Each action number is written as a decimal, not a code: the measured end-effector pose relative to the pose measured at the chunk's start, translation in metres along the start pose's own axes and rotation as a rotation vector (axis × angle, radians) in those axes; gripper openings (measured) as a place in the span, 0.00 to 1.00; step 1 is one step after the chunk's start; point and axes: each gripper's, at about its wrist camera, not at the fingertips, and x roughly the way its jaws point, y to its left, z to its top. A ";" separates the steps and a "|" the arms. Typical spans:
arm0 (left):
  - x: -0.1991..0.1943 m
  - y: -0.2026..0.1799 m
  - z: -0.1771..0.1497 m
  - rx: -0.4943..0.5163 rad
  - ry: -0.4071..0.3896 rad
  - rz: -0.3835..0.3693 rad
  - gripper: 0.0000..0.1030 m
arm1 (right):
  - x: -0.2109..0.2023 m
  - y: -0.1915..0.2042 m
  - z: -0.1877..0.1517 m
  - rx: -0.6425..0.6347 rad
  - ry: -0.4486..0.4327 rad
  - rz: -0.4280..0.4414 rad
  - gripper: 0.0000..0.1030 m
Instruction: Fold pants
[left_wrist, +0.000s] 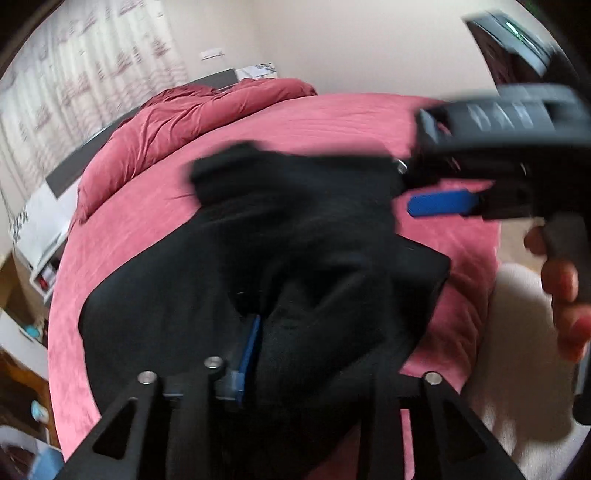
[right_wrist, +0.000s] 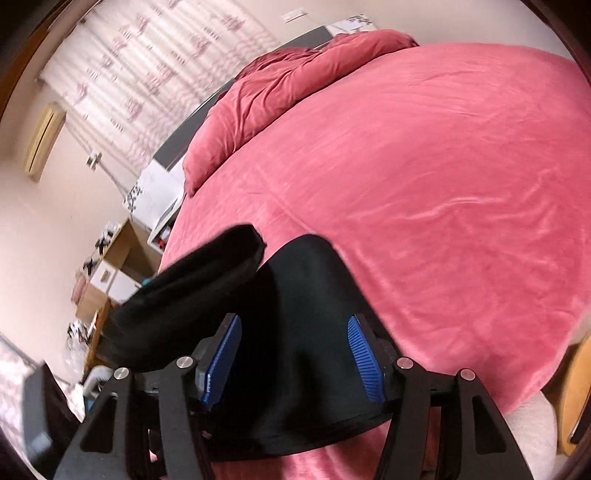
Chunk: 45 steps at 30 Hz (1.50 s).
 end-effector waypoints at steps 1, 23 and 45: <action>-0.002 -0.008 0.000 0.022 -0.007 -0.021 0.35 | -0.002 -0.004 0.002 0.014 -0.005 0.001 0.59; -0.070 0.129 -0.087 -0.606 -0.088 -0.180 0.37 | 0.050 0.038 0.006 -0.172 0.173 0.063 0.11; -0.073 0.147 -0.161 -0.755 0.003 -0.306 0.37 | 0.020 0.028 -0.033 -0.287 0.266 -0.023 0.11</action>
